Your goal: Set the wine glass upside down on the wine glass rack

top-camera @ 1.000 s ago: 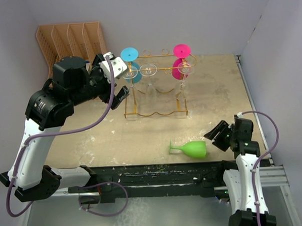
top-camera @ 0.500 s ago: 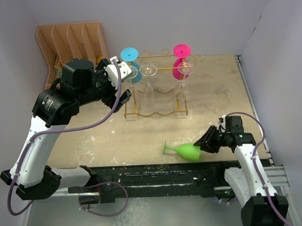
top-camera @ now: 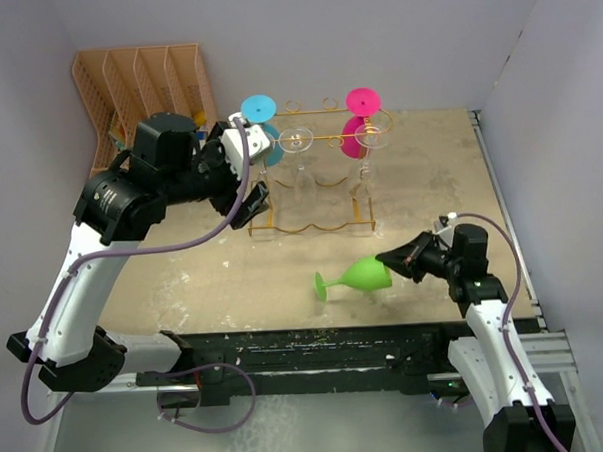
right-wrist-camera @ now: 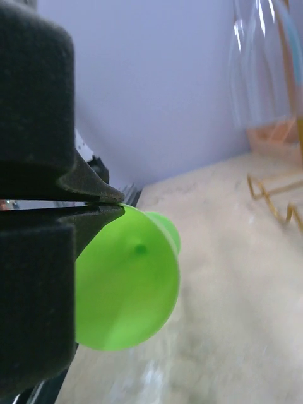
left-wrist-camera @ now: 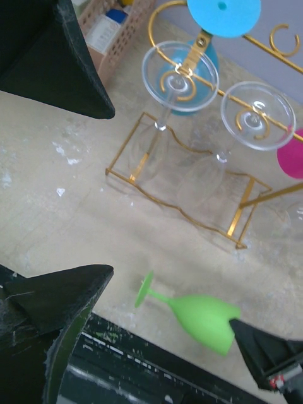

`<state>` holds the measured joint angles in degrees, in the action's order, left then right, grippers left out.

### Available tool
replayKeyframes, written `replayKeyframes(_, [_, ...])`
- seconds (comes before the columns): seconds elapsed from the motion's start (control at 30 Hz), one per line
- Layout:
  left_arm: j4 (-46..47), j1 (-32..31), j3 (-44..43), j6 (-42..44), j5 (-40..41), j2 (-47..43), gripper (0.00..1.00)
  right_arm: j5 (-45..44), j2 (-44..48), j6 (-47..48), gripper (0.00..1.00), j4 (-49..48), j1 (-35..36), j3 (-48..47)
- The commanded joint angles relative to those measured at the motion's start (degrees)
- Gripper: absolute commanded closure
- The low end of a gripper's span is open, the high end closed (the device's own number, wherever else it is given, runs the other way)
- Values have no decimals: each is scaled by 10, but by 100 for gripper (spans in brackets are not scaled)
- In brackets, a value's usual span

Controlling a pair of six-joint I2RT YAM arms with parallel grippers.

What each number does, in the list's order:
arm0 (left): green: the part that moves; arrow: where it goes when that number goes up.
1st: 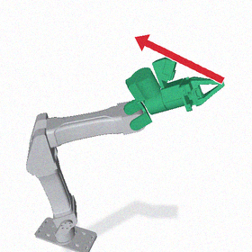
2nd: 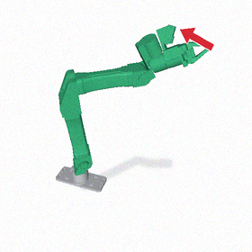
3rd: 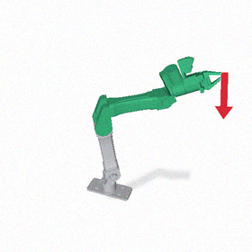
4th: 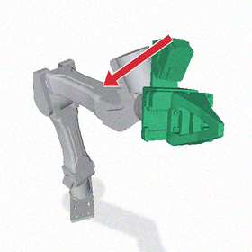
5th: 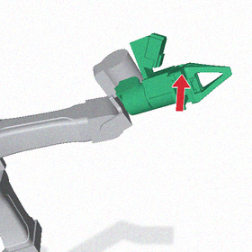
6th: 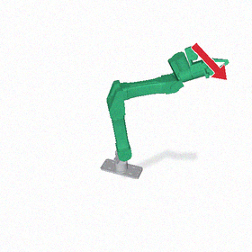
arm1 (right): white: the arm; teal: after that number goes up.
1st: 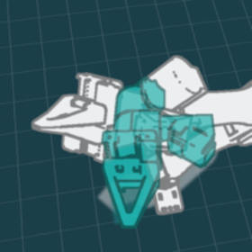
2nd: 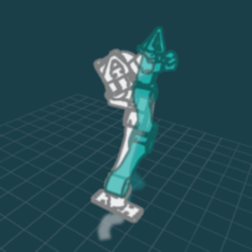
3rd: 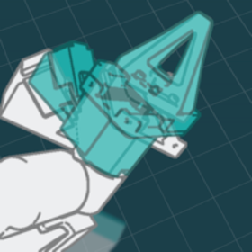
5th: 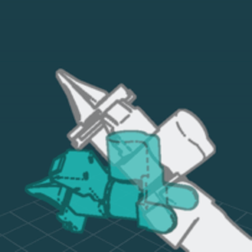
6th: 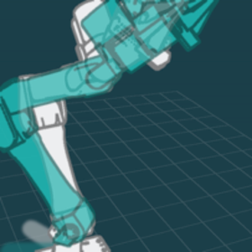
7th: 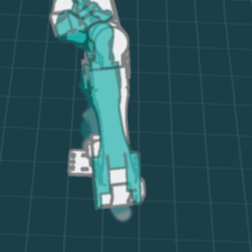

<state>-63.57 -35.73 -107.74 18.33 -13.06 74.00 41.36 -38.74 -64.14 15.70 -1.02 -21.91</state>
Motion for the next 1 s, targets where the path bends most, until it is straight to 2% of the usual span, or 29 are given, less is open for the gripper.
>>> replayKeyframes(0.0, [3,2,-48,-64,-108,9,1,57,18,-112,100,-176,2,-53])
replayKeyframes(0.13, [11,2,-103,-122,-111,28,1,97,-9,-105,100,-184,4,-137])
replayKeyframes(0.2, [24,2,-131,-182,-63,33,1,114,-22,-111,100,-199,5,-174])
replayKeyframes(0.3, [35,2,-186,-254,63,40,1,127,-40,-129,100,-238,11,-228])
replayKeyframes(0.4, [59,7,-238,-292,160,52,1,131,-63,-158,100,-294,21,-291])
replayKeyframes(0.5, [82,14,-287,-327,214,68,1,125,-103,-152,100,-298,28,-415])
replayKeyframes(0.63, [110,16,-339,-352,230,83,1,91,-154,-92,100,-246,40,-574])
replayKeyframes(0.73, [123,16,-359,-362,243,91,1,35,-182,-21,100,-203,41,-659])
replayKeyframes(0.83, [133,17,-361,-371,231,95,1,-42,-195,46,100,-187,42,-703])
replayKeyframes(0.97, [142,17,-349,-385,144,105,1,-147,-195,112,100,-208,47,-720])
